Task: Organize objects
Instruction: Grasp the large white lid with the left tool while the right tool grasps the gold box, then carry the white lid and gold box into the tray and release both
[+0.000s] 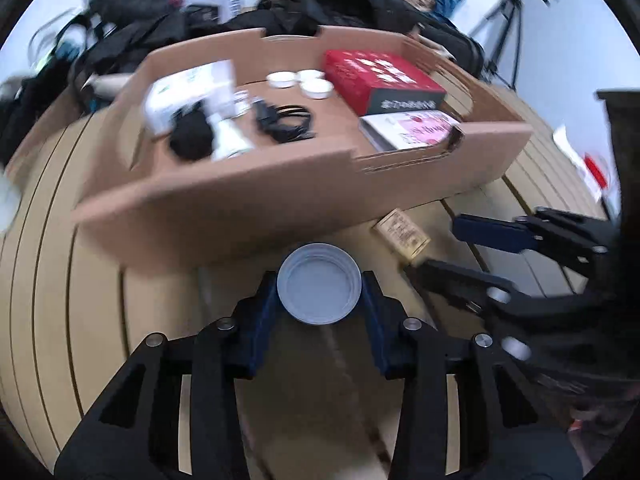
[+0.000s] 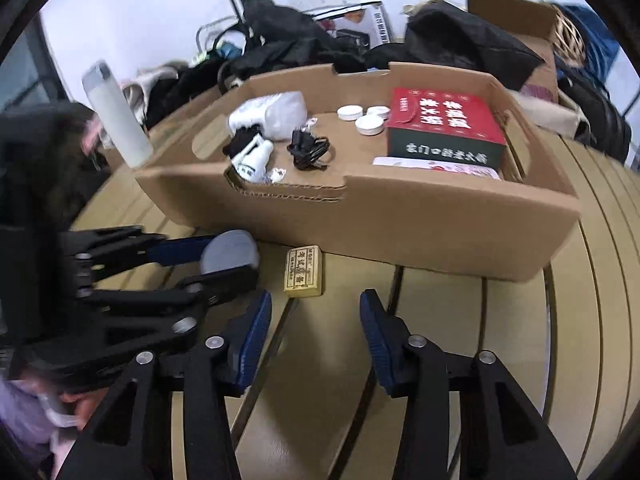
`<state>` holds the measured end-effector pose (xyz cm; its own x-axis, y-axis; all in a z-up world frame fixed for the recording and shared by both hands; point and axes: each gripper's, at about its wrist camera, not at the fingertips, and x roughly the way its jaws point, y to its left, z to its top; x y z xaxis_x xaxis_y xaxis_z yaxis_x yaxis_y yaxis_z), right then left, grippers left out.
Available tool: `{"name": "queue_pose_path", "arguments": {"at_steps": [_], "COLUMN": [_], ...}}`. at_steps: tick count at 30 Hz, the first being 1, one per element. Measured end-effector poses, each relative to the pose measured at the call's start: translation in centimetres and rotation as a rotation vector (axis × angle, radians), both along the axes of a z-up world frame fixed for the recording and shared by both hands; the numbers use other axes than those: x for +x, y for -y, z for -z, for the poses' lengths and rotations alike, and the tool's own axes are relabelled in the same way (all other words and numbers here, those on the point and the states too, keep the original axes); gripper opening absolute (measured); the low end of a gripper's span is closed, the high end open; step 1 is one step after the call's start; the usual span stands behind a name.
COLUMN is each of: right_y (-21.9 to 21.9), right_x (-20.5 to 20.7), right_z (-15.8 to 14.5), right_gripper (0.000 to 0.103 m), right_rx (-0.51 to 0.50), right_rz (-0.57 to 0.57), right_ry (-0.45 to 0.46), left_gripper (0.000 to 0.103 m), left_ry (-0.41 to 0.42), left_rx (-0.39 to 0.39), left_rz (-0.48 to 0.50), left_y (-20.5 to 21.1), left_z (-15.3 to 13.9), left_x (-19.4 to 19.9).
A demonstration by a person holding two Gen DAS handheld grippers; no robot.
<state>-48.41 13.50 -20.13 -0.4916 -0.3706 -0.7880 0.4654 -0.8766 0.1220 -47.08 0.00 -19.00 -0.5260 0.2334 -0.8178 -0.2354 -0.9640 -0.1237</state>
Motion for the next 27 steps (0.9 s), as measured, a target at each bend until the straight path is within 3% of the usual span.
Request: {"name": "queue_pose_path", "arguments": {"at_steps": [5,6,7,12,22,27], "right_y": [2.3,2.8,3.1,2.2,-5.8,-8.2], "right_x": [-0.9,-0.9,-0.8,2.3,18.8,27.1], "right_z": [0.4,0.5,0.4,-2.0,-13.5,-16.0], "right_gripper": [0.047,0.040,0.026,0.023,0.023,0.023], "right_rx": [0.094,0.103,0.120,0.090,-0.035,-0.059], "right_rz": [0.021,0.020,0.025,0.035,0.084,0.098], "right_ry": [-0.032,-0.041,-0.050,-0.043,-0.179,-0.221], "left_gripper": [0.037,0.037,0.037,0.037,0.037,0.037], "left_ry": [-0.013,-0.015,-0.021,-0.062,-0.137,-0.146], "left_rx": [0.066,0.067,0.064,0.051,0.069,0.067], "left_rz": [-0.127,-0.147,-0.167,-0.222,-0.208,-0.169], "left_y": [4.0,4.6,5.1,6.7,5.4,4.2], "left_z": [-2.3,-2.6,-3.2,-7.2,-13.6,-14.8], "left_x": [3.5,4.0,4.8,9.0,21.3,27.4]}}
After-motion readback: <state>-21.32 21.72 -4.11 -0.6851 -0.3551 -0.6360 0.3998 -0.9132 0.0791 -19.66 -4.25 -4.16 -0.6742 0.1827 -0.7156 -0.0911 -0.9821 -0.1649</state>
